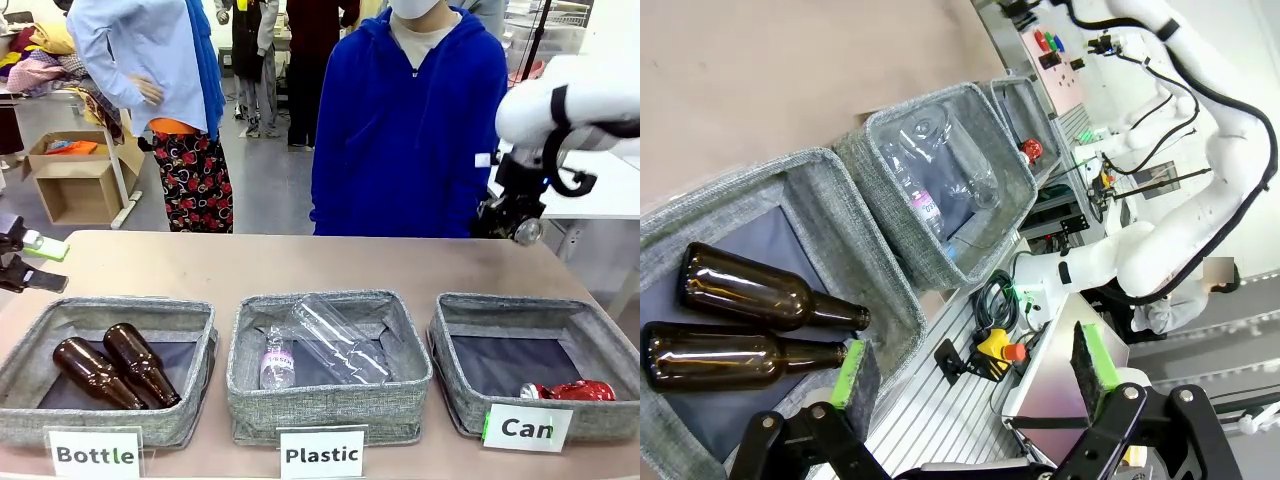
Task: Sort the can waste into the basket.
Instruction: Pick up the can waste from the table and place it in the right Fabric basket.
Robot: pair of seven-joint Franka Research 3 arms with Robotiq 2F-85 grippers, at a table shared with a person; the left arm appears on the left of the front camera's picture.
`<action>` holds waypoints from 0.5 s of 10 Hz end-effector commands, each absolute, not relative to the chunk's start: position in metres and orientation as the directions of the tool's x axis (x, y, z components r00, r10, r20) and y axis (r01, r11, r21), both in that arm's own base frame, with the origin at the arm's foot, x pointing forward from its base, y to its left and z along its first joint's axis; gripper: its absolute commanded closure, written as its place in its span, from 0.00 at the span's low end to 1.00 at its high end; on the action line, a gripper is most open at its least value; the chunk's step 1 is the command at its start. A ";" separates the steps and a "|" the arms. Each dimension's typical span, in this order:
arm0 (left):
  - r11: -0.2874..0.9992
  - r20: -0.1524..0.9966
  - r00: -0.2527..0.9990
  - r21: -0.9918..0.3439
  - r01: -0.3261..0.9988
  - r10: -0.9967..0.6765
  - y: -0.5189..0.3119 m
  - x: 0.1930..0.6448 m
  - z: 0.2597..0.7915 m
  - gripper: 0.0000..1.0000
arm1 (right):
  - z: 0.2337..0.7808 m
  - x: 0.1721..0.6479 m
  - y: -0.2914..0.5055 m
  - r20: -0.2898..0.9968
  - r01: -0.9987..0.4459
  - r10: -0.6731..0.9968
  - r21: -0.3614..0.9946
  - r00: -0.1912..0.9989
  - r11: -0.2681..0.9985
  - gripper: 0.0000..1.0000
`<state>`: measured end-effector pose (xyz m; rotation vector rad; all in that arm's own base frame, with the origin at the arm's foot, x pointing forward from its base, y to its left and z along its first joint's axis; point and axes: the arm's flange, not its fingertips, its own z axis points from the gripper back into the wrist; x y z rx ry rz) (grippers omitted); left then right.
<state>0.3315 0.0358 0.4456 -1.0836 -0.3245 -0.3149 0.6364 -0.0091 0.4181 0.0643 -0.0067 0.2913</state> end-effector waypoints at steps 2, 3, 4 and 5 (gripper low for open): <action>0.431 0.400 0.912 -0.809 0.399 -0.094 0.037 0.329 0.447 0.00 | 0.466 0.557 0.006 0.000 -0.675 0.692 0.217 0.722 0.705 1.00; 0.431 0.400 0.912 -0.809 0.399 -0.094 0.037 0.329 0.447 0.00 | 0.470 0.533 0.011 -0.016 -0.774 0.808 0.276 0.589 0.570 1.00; 0.431 0.400 0.912 -0.809 0.399 -0.094 0.037 0.329 0.447 0.00 | 0.472 0.511 0.013 0.000 -0.850 0.884 0.278 0.467 0.448 1.00; 0.431 0.400 0.912 -0.809 0.399 -0.094 0.037 0.329 0.447 0.00 | 0.470 0.489 0.013 0.009 -0.922 0.968 0.306 0.252 0.238 1.00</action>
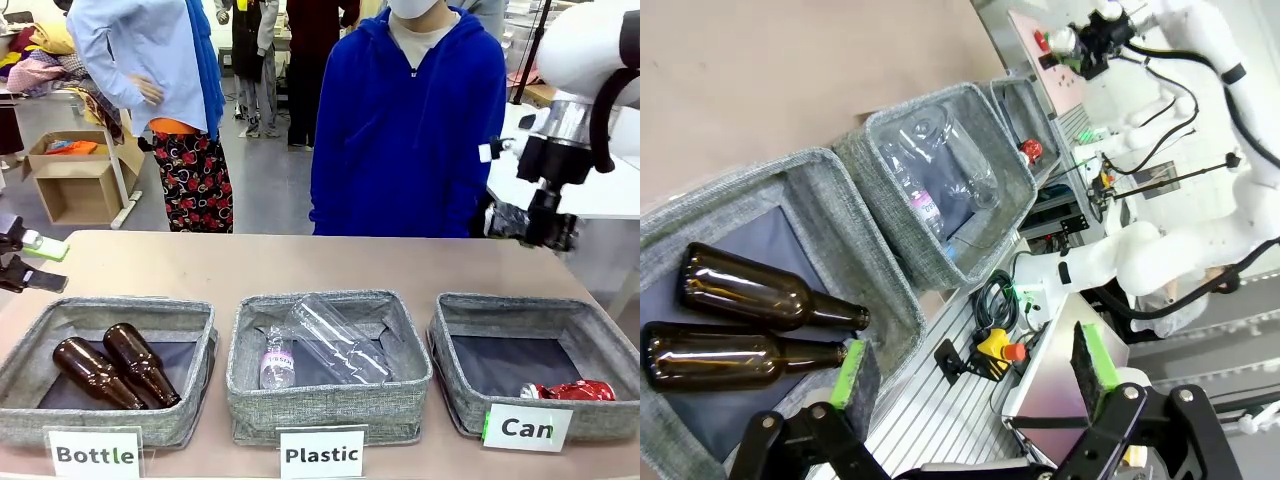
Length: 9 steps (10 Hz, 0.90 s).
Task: Sort the can waste into the basket.
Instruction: Pick up the can waste from the table and place it in the right Fabric basket.
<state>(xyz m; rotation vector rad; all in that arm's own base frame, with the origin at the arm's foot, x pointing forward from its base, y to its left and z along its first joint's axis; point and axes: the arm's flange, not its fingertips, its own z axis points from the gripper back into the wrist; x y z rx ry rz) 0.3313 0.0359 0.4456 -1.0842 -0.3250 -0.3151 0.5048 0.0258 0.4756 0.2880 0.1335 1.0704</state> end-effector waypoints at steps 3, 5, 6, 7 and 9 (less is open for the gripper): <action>0.431 0.400 0.912 -0.809 0.399 -0.094 0.037 0.329 0.447 0.00 | 0.460 0.454 0.005 0.060 -0.936 0.997 0.345 -0.049 -0.067 1.00; 0.431 0.400 0.912 -0.809 0.399 -0.094 0.037 0.329 0.447 0.00 | 0.458 0.448 0.003 0.086 -0.941 0.995 0.333 -0.041 -0.068 1.00; 0.431 0.400 0.912 -0.809 0.399 -0.094 0.037 0.329 0.447 0.00 | 0.457 0.448 0.003 0.091 -0.940 0.995 0.336 -0.035 -0.063 1.00; 0.431 0.400 0.912 -0.809 0.399 -0.094 0.037 0.329 0.447 0.00 | 0.456 0.448 0.003 0.099 -0.938 0.994 0.340 -0.034 -0.066 1.00; 0.431 0.400 0.912 -0.809 0.399 -0.094 0.037 0.329 0.447 0.00 | 0.456 0.449 0.004 0.095 -0.938 0.995 0.339 -0.043 -0.073 0.92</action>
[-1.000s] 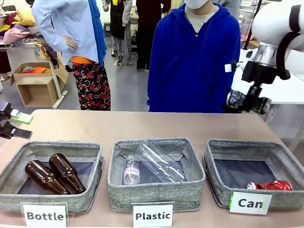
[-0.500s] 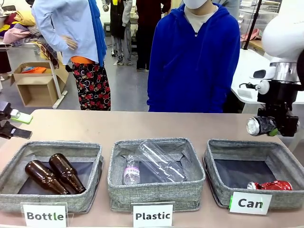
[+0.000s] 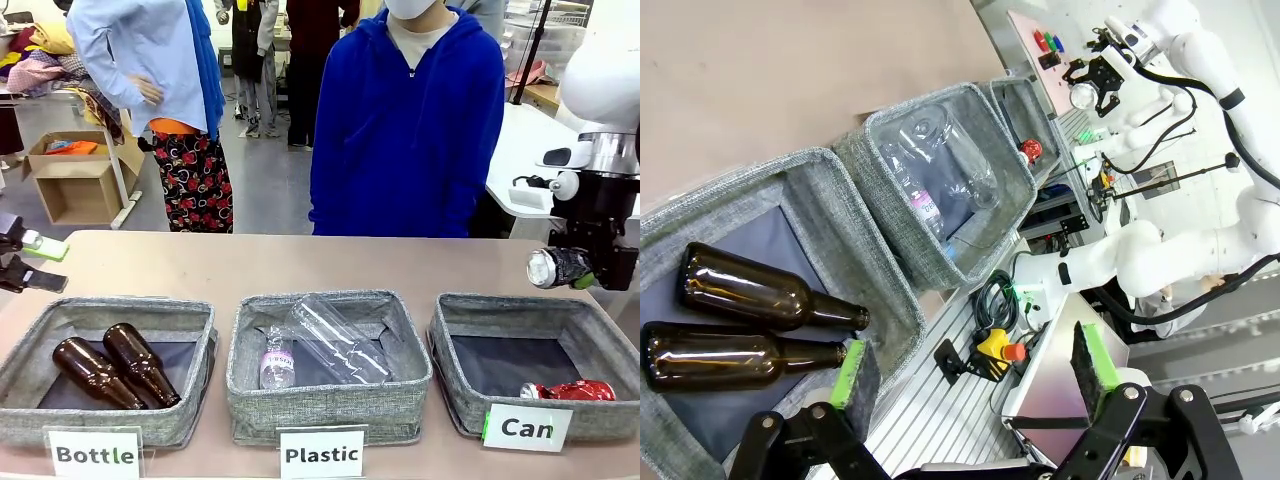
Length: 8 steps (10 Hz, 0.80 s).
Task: Sort the can waste into the basket.
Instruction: Pick up the can waste from the table and place it in the right Fabric basket.
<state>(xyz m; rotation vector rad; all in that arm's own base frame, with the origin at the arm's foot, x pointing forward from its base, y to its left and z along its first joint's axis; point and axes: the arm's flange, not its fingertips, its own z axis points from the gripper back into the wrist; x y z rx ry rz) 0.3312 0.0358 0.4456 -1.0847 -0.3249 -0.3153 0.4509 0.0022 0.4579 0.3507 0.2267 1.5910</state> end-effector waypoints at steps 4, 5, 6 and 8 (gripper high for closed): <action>0.431 0.400 0.912 -0.809 0.399 -0.094 0.037 0.329 0.447 0.00 | 0.457 0.452 0.005 0.088 -0.936 0.994 0.342 -0.060 -0.087 0.00; 0.431 0.400 0.912 -0.809 0.399 -0.094 0.037 0.329 0.447 0.00 | 0.457 0.452 0.006 0.088 -0.935 0.994 0.344 -0.059 -0.086 0.00; 0.431 0.400 0.912 -0.809 0.399 -0.094 0.037 0.329 0.447 0.00 | 0.457 0.452 0.006 0.086 -0.935 0.995 0.345 -0.056 -0.082 0.08; 0.431 0.400 0.912 -0.809 0.399 -0.094 0.037 0.329 0.447 0.00 | 0.458 0.452 0.007 0.088 -0.934 0.995 0.348 -0.054 -0.081 0.00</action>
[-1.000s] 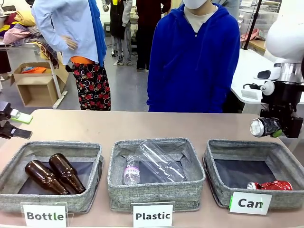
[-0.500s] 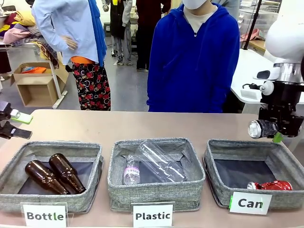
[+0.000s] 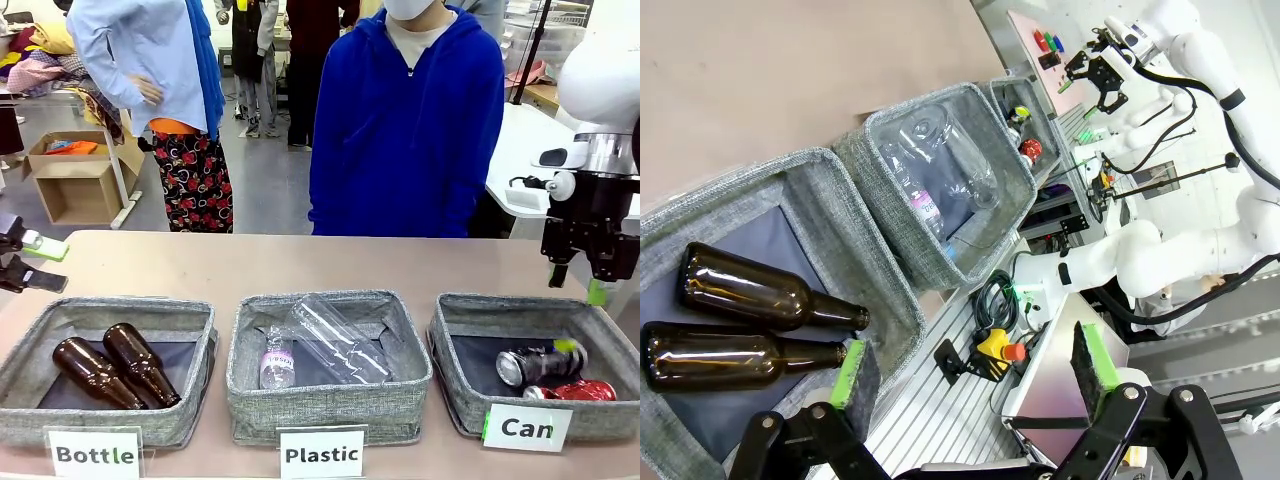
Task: Sort the can waste into the basket.
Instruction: Pick up the can waste from the table and place it in the right Fabric basket.
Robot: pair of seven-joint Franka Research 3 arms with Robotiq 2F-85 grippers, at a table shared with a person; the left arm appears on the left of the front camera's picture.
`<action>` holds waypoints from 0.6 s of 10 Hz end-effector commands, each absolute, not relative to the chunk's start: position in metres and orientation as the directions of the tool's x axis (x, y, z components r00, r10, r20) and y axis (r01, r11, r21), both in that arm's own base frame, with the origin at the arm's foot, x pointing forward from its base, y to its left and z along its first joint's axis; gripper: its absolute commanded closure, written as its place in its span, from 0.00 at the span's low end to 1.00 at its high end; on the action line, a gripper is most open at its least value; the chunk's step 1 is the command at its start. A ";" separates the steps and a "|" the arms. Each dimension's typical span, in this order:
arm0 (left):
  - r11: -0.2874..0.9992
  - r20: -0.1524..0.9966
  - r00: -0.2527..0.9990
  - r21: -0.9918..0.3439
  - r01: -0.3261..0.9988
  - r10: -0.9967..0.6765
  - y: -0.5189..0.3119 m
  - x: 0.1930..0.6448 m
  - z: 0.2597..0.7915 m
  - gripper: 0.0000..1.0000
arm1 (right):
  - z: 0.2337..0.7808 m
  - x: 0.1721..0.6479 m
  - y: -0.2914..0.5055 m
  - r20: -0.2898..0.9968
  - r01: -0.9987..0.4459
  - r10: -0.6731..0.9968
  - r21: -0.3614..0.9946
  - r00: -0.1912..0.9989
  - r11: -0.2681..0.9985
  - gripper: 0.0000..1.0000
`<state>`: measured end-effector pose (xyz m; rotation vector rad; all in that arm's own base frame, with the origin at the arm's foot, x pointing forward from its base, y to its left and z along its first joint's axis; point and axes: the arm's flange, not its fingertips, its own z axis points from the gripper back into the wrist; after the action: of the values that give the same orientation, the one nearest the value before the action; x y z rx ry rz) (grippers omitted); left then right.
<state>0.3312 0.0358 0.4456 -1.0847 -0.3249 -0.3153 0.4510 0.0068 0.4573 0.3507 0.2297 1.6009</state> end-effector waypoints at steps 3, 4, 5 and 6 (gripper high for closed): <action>0.431 0.400 0.912 -0.809 0.399 -0.094 0.037 0.329 0.447 0.00 | 0.457 0.455 0.009 0.102 -0.925 0.995 0.377 -0.008 -0.047 0.00; 0.431 0.400 0.912 -0.809 0.399 -0.094 0.037 0.329 0.447 0.00 | 0.456 0.457 0.009 0.120 -0.915 0.992 0.403 0.044 -0.009 0.00; 0.431 0.400 0.912 -0.809 0.399 -0.094 0.037 0.329 0.447 0.00 | 0.457 0.459 0.009 0.149 -0.902 0.983 0.431 0.110 0.036 0.00; 0.431 0.400 0.912 -0.809 0.399 -0.094 0.037 0.329 0.447 0.00 | 0.460 0.463 0.010 0.198 -0.875 0.952 0.469 0.232 0.116 0.00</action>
<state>0.3312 0.0358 0.4455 -1.0848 -0.3247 -0.3154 0.4536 0.0065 0.4499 0.4684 0.2116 1.4716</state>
